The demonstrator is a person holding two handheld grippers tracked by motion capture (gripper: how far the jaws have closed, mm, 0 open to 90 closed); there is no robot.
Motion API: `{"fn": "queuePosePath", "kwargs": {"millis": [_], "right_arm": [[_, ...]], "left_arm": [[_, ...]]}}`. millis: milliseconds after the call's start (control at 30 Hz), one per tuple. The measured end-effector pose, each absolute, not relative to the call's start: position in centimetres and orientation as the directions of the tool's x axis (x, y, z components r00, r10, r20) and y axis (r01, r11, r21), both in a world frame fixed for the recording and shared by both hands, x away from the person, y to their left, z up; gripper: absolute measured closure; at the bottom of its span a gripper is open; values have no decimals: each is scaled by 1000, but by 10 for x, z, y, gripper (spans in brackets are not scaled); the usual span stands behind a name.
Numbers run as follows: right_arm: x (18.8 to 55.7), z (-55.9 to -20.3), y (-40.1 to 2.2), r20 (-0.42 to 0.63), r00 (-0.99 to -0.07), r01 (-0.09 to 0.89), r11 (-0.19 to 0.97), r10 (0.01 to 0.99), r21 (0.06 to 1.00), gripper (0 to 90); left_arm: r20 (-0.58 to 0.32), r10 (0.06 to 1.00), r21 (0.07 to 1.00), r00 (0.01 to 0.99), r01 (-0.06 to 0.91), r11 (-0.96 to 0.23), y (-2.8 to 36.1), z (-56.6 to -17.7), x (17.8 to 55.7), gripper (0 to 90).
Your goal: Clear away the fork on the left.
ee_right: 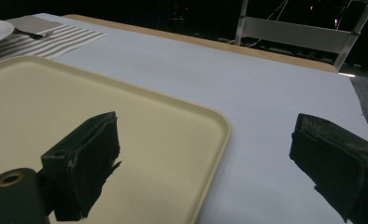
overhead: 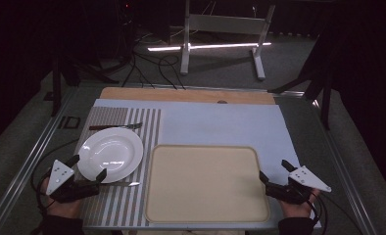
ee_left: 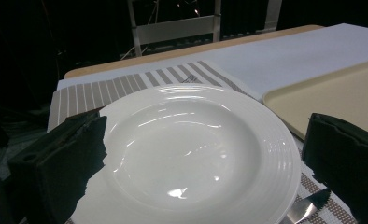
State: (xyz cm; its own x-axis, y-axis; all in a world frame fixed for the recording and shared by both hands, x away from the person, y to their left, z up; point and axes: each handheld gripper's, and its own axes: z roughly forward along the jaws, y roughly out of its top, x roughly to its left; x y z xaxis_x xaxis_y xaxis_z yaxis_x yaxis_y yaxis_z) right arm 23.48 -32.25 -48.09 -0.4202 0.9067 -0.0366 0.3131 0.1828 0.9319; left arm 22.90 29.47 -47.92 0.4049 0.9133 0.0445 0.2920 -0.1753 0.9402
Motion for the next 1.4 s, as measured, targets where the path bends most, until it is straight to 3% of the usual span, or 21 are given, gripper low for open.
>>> {"fn": "queuePosePath", "kwargs": {"millis": [1400], "right_arm": [[238,-486,-327,-20,-401,313,158,916,936,81]], "left_arm": [[96,930,927,354,307,-213,325,-452,253,0]]}}
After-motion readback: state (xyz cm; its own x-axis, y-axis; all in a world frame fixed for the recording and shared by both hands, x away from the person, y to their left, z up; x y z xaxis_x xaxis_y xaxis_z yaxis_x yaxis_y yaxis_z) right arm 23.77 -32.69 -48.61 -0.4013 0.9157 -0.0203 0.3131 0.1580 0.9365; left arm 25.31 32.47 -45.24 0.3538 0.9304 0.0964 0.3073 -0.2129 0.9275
